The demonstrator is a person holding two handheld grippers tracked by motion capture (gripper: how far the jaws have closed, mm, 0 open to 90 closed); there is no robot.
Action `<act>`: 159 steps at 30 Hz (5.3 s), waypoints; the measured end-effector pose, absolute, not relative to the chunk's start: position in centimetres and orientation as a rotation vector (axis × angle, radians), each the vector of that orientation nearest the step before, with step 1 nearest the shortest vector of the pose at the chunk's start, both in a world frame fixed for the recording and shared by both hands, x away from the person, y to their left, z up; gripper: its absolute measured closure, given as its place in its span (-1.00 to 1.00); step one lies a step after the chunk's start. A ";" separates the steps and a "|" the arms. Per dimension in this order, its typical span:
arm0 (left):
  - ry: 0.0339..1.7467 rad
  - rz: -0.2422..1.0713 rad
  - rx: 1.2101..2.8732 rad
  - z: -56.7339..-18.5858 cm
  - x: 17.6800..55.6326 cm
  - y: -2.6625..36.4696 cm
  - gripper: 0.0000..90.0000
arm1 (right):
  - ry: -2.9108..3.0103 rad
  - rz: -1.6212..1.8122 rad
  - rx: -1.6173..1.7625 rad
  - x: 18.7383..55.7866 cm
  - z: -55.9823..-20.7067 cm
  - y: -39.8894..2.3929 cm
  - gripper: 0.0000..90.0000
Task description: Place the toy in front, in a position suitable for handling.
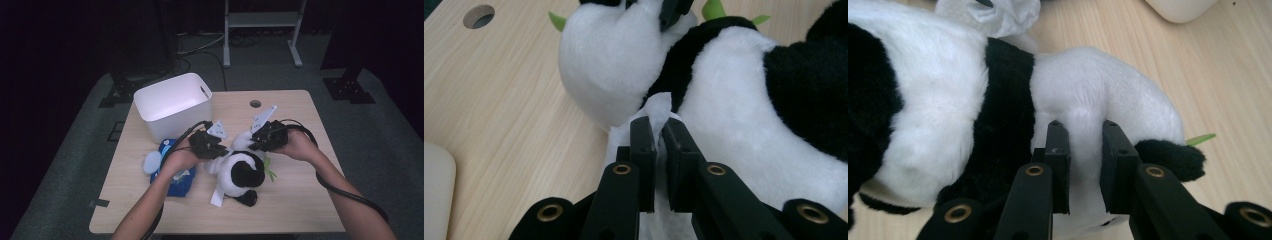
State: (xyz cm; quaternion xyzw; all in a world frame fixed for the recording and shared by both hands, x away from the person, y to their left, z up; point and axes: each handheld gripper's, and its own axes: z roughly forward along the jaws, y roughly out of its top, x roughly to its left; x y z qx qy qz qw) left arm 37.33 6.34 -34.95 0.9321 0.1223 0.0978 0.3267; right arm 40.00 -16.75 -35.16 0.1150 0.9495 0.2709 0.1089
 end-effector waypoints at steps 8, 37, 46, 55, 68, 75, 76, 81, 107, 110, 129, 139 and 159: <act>0.330 0.263 2.437 -34.7 37.3 6.8 0.86 | 2.804 0.808 0.483 39.4 -34.9 -17.2 0.70; 0.327 0.242 2.436 -34.8 37.1 6.8 0.86 | 2.811 0.814 0.092 37.9 -33.9 -18.0 -0.08; 0.327 0.243 2.440 -34.8 37.2 6.9 0.86 | 2.826 0.748 -0.347 38.8 -34.7 -15.7 -0.27; 0.333 0.245 2.431 -34.8 37.1 7.4 0.86 | 2.869 0.746 -0.263 39.2 -37.2 -14.7 0.09; 0.361 0.229 2.412 -35.4 37.1 8.2 0.86 | 2.910 0.685 0.186 38.3 -35.9 -16.9 0.67; 0.358 0.219 2.409 -35.8 36.7 8.5 0.86 | 2.888 0.679 0.315 38.7 -36.0 -17.7 0.68; 0.359 0.218 2.410 -35.8 36.7 8.6 0.86 | 2.885 0.676 0.329 38.8 -36.0 -17.9 0.68; 0.373 0.209 2.411 -36.3 36.8 8.9 0.86 | 2.862 0.659 0.394 39.1 -35.9 -18.4 0.68; 0.373 0.235 2.429 -36.7 36.8 8.3 0.87 | 2.881 0.687 0.503 39.2 -35.7 -18.0 0.69; 0.386 0.235 2.421 -36.8 37.1 8.1 0.87 | 2.915 0.678 0.481 38.7 -35.5 -18.2 0.70; 0.404 0.232 2.412 -36.8 37.8 8.4 0.87 | 2.869 0.735 0.099 37.4 -36.1 -16.1 -0.21; 0.447 0.175 2.378 -38.0 37.3 9.3 0.86 | 2.874 0.771 0.168 37.9 -36.6 -16.7 -0.02; 0.394 0.113 2.293 -36.9 36.8 9.0 0.86 | 2.884 0.778 0.228 38.4 -36.7 -16.5 0.01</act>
